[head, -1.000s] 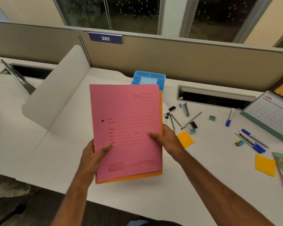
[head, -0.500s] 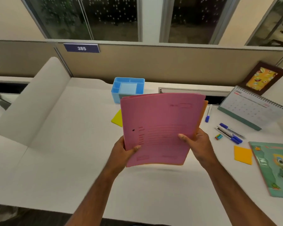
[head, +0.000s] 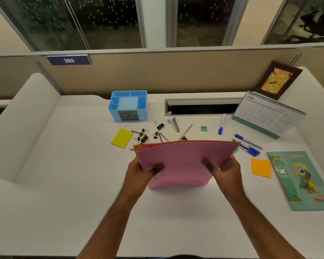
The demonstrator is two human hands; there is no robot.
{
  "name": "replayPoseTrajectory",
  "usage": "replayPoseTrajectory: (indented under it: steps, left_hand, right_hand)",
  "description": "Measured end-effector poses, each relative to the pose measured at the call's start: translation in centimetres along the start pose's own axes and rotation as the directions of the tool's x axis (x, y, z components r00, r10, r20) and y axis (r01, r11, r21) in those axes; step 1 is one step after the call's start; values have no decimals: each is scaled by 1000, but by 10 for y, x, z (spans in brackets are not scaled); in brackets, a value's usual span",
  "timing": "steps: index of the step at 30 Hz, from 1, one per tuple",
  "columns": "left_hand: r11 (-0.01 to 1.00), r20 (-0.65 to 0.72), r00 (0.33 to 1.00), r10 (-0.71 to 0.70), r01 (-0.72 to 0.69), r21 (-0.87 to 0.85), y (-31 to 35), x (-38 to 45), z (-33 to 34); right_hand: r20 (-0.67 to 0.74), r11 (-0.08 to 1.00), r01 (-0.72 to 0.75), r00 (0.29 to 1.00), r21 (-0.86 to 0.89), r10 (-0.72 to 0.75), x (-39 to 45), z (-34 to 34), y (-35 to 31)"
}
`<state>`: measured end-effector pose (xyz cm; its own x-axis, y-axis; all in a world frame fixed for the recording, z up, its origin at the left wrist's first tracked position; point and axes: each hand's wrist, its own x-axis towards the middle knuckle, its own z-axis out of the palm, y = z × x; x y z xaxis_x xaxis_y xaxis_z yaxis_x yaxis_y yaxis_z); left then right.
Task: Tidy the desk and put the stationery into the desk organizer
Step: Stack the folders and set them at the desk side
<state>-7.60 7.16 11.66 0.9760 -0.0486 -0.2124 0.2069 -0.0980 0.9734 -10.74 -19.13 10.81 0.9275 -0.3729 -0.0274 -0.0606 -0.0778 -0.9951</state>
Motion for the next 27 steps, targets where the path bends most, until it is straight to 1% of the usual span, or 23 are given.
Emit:
replayPoseTrajectory:
  steps: [4,6,9,13,17,21,25,27]
  left_hand:
    - [998,15,998,64,-64,-20,12,-1,3]
    - [994,6,994,108,-108,-32,17,-1,6]
    - [993,12,993,114,-114,-38,18,0,10]
    - [994,24,995,101,-99,-53,9,0,17]
    - [994,-12,995,96,-96,-48,-2,-4,21]
    - [995,-18,995,95,-96,-42,-9,-4,24]
    - [996,-18,998,55,-56,-67,-20,4,26]
    - [997,-4,1000,-1,1,-79,-32,7,25]
  right_hand:
    - [3,999,50,999,7,-50,1,-9,-5]
    - [-18,998,55,998,1,-55,3,-14,-5]
    - [-28,999,50,998,2,-50,6,-17,0]
    - [-26,999,30,999,-16,-31,4,-18,11]
    - [-50,998,10,999,-57,-13,1,-19,19]
    - [-49,996,12,999,-90,-16,4,-21,29]
    - [-20,995,-33,999,-92,32,5,-19,43]
    - [-17,993,-53,999,-102,52,5,-17,55]
